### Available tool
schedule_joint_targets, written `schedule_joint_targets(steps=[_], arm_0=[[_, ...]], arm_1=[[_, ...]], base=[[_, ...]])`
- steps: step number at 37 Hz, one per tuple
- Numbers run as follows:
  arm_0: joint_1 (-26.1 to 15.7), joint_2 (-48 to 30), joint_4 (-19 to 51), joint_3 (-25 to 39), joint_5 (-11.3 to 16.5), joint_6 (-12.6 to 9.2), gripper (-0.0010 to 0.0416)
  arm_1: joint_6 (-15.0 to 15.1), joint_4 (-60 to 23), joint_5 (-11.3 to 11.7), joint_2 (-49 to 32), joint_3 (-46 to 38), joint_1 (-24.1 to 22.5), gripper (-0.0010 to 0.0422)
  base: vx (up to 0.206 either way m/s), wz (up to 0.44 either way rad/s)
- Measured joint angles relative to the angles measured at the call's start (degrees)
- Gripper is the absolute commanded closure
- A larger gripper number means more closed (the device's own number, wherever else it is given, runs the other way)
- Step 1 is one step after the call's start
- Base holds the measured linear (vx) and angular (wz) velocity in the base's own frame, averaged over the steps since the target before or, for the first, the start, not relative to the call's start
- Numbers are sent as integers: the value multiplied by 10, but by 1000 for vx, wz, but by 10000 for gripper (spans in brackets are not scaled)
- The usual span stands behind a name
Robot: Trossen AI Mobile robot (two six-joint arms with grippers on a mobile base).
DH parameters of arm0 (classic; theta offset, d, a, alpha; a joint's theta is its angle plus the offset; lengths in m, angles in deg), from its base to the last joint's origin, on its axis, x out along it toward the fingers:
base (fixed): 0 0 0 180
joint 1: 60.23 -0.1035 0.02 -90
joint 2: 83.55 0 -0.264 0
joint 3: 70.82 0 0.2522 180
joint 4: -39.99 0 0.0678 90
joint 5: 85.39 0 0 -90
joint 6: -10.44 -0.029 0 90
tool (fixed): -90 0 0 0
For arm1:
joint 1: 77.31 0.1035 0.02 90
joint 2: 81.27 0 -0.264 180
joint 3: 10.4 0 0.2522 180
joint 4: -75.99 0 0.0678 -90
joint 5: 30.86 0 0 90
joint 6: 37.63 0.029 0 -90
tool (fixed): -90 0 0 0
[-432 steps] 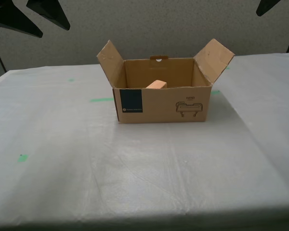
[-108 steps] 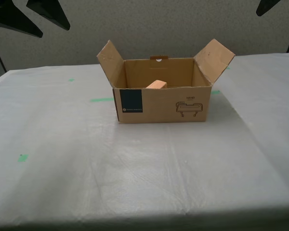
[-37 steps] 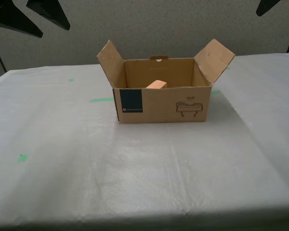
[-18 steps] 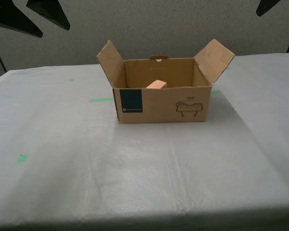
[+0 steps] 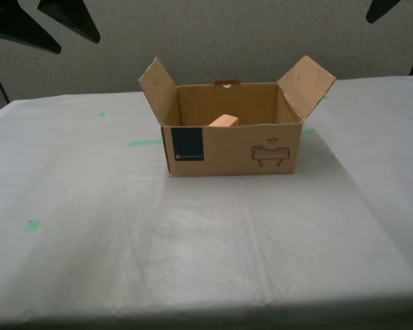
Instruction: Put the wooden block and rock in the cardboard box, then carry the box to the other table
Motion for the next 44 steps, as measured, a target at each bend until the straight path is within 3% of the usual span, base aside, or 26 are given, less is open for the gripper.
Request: schedule_joint_targets(steps=[44], arm_0=[[0,0,0,0,0,0,7]], arm_1=[[0,0,0,0,0,0,110]], base=[[0,0]])
